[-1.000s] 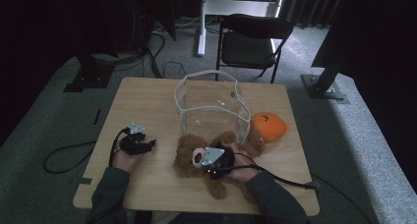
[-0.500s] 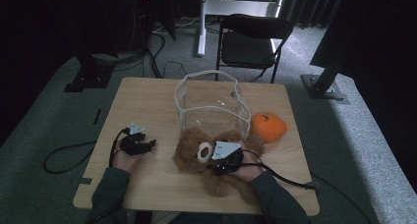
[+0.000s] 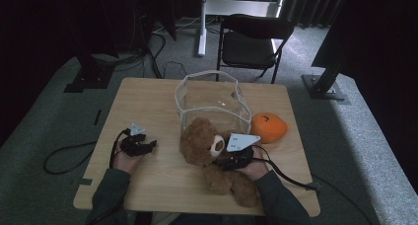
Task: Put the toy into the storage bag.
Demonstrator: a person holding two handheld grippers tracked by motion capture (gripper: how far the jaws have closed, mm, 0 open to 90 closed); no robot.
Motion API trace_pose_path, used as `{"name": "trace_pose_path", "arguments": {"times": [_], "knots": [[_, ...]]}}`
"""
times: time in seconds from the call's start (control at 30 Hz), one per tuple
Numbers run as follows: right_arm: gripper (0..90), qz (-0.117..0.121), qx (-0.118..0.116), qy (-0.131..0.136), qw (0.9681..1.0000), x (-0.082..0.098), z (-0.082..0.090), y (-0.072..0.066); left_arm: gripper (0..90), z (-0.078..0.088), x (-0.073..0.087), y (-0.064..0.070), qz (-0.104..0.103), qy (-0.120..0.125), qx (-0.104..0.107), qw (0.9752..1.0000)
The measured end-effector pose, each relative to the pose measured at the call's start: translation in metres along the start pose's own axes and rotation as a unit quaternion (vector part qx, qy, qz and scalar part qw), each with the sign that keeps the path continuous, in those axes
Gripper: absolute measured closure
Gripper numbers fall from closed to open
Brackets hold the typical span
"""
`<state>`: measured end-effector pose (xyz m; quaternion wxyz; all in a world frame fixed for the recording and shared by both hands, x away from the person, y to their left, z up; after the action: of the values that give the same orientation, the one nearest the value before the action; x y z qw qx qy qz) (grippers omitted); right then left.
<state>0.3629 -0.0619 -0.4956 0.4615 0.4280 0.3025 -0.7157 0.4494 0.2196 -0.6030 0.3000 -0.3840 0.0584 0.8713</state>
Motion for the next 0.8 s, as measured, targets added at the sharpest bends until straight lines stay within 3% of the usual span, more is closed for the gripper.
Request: {"name": "trace_pose_path", "arguments": {"times": [0.8], "knots": [[36.6,-0.025,-0.022,0.055,0.9979,-0.020,0.023,-0.002,40.3,-0.001,0.000,0.002,-0.002,0.005,-0.002,1.0000]]}}
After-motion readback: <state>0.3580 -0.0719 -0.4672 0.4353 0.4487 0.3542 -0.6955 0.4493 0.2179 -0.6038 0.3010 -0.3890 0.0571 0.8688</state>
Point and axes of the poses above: each handheld gripper's, and its own axes: z roughly backward along the jaws, x roughly out of its underside, y roughly to its right, the point moved 9 cm from there along -z, roughly forward along the jaws, and after that the axes turned 10 degrees about -z, right-handed, at the moved point
